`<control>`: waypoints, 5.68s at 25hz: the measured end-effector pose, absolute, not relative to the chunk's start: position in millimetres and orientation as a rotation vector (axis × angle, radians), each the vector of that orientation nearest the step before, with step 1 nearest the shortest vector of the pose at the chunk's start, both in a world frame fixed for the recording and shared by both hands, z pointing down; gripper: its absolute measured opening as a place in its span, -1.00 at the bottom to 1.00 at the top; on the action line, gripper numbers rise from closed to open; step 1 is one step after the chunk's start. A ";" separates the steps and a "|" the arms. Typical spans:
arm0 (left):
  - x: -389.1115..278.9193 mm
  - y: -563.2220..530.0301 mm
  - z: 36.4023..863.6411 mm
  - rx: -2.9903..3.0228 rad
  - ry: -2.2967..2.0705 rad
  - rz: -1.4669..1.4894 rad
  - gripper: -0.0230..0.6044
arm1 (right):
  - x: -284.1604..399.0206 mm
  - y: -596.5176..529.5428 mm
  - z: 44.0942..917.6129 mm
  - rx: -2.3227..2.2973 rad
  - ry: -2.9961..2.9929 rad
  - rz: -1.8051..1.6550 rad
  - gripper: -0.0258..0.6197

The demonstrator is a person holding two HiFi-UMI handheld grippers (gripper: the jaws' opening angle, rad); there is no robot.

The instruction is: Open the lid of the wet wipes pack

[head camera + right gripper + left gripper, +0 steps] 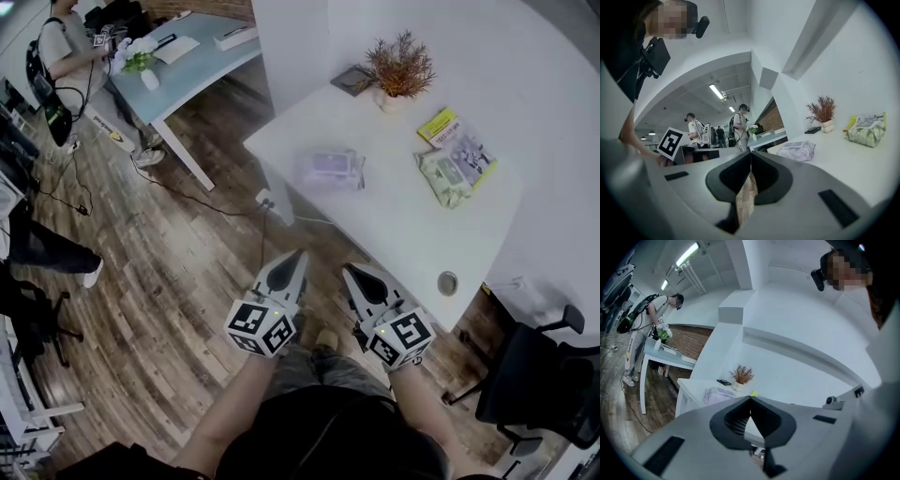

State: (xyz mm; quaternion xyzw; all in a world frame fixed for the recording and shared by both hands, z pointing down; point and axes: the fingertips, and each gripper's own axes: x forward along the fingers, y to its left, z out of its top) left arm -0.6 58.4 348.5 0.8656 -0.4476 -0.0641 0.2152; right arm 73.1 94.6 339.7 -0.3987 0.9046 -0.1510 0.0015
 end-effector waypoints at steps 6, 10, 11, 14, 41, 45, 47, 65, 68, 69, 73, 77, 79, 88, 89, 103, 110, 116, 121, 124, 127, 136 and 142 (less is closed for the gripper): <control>-1.5 49.1 355.1 2.390 -1.255 -0.160 -0.89 | 77.5 80.5 344.9 -1.244 2.844 -0.491 -0.86; -4.1 32.0 359.3 2.383 -1.268 -0.156 -0.89 | 77.5 64.2 347.6 -1.234 2.864 -0.480 -0.85; -4.9 27.0 360.9 2.379 -1.272 -0.157 -0.89 | 76.9 60.1 348.5 -1.231 2.873 -0.472 -0.86; -4.7 8.2 363.8 2.377 -1.265 -0.164 -0.89 | 75.1 43.7 350.6 -1.233 2.894 -0.455 -0.85; 2.1 -145.5 401.6 2.586 -1.033 -0.032 -0.81 | 56.7 -119.5 384.9 -1.185 3.188 -0.202 -0.85; 5.6 -151.8 408.9 2.662 -0.977 0.046 -0.55 | 52.4 -129.3 385.4 -1.081 3.264 -0.072 -0.85; 7.1 -154.5 409.1 2.701 -0.942 0.067 -0.47 | 51.2 -133.4 386.4 -1.031 3.328 0.026 -0.84; 30.7 -165.4 426.2 3.048 -0.444 0.407 0.42 | 55.3 -154.1 413.5 -0.712 3.618 0.202 -0.25; 32.7 -169.4 430.3 3.080 -0.411 0.454 0.42 | 52.4 -159.2 415.2 -0.689 3.624 0.210 -0.25; 33.2 -171.0 431.7 3.087 -0.405 0.466 0.42 | 51.3 -159.9 416.6 -0.677 3.634 0.223 -0.24; 36.2 -174.4 439.4 3.113 -0.367 0.544 0.42 | 46.8 -159.1 421.0 -0.620 3.659 0.285 -0.21; 40.6 -175.7 444.2 3.133 -0.360 0.559 0.42 | 42.8 -161.4 421.2 -0.579 3.642 0.316 -0.21; 40.9 -176.1 445.0 3.141 -0.369 0.552 0.42 | 42.7 -162.0 422.0 -0.559 3.656 0.330 -0.21; 39.8 -175.5 446.2 3.131 -0.364 0.541 0.41 | 38.5 -156.1 425.5 -0.463 3.665 0.446 -0.31; 39.8 -175.5 446.3 3.131 -0.365 0.537 0.41 | 38.0 -155.4 425.5 -0.447 3.658 0.429 -0.35; 41.4 -177.3 445.0 3.120 -0.382 0.493 0.41 | 43.7 -158.6 425.1 -0.227 3.699 -0.013 -0.39; 41.7 -177.5 445.3 3.115 -0.388 0.486 0.41 | 45.5 -159.6 424.7 -0.191 3.685 -0.122 -0.39; 43.1 -178.1 446.0 3.116 -0.391 0.489 0.41 | 45.0 -163.3 419.0 -0.219 3.611 -0.221 -0.39; 41.3 -177.4 446.0 3.119 -0.391 0.489 0.41 | 44.3 -161.5 420.1 -0.227 3.626 -0.199 -0.39; 41.6 -177.6 446.1 3.121 -0.388 0.488 0.41 | 44.8 -161.9 419.1 -0.242 3.624 -0.200 -0.39; 42.1 -178.1 446.5 3.120 -0.387 0.490 0.41 | 44.7 -162.9 416.5 -0.252 3.612 -0.201 -0.39; 43.1 -178.1 447.5 3.115 -0.374 0.502 0.41 | 45.6 -160.5 405.9 -0.295 3.611 -0.140 -0.55; 42.0 -177.1 446.6 3.119 -0.364 0.525 0.41 | 44.6 -167.9 388.0 -0.386 3.559 -0.126 -0.65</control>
